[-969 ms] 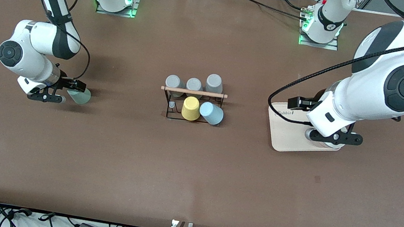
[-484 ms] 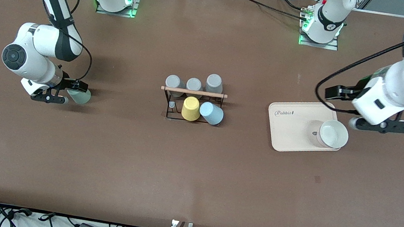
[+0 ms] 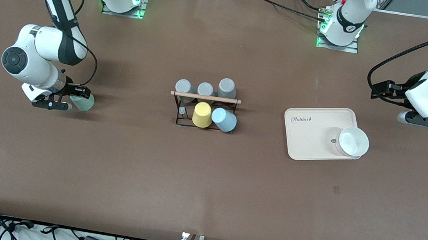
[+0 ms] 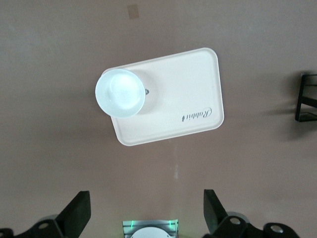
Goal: Hang scattered cups on rack with three cups
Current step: 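Grasp the teal cup with the right gripper while the left gripper retracts, then carry the teal cup to the rack beside the yellow cup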
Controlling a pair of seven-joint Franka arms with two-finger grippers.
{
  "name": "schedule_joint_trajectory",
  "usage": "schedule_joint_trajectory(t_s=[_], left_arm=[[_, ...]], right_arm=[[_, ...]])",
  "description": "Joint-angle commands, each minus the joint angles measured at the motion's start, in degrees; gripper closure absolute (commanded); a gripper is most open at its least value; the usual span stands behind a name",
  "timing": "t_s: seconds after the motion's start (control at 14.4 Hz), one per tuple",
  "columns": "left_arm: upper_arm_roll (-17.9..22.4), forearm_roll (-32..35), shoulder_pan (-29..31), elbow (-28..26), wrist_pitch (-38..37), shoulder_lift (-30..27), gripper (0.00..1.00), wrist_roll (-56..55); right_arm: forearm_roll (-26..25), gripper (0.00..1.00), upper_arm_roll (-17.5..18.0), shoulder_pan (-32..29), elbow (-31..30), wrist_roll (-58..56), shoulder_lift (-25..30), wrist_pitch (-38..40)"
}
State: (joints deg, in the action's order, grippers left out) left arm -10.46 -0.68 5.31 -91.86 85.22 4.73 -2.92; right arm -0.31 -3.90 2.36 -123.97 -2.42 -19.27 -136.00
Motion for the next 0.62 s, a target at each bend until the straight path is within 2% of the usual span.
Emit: schedule_joint_trajectory(t_s=[0.0,0.21,0.35,0.55], left_arm=[[0.35,-0.81,-0.13,-1.04,2.23,-2.61,0.0,-1.46],[0.27,-0.9,-0.38,-4.98,7.14,-6.21,0.0,-6.21],[0.35,-1.95,-0.3,-5.18,7.24,-6.31,0.0,-7.72],[0.35,-3.01,-0.12,-5.44,7.24,-6.4,0.0,-9.56]], right_arm=[[-0.83,0.74,0.65,0.01,3.45,-0.04,-0.07,1.51],[-0.13,0.74,0.82,2.9,14.67,-0.13,-0.41,14.48],[0.4,0.75,0.82,6.32,22.42,0.04,-0.5,22.32],[5.05,0.76,0.82,11.34,31.13,0.04,-2.25,27.27]])
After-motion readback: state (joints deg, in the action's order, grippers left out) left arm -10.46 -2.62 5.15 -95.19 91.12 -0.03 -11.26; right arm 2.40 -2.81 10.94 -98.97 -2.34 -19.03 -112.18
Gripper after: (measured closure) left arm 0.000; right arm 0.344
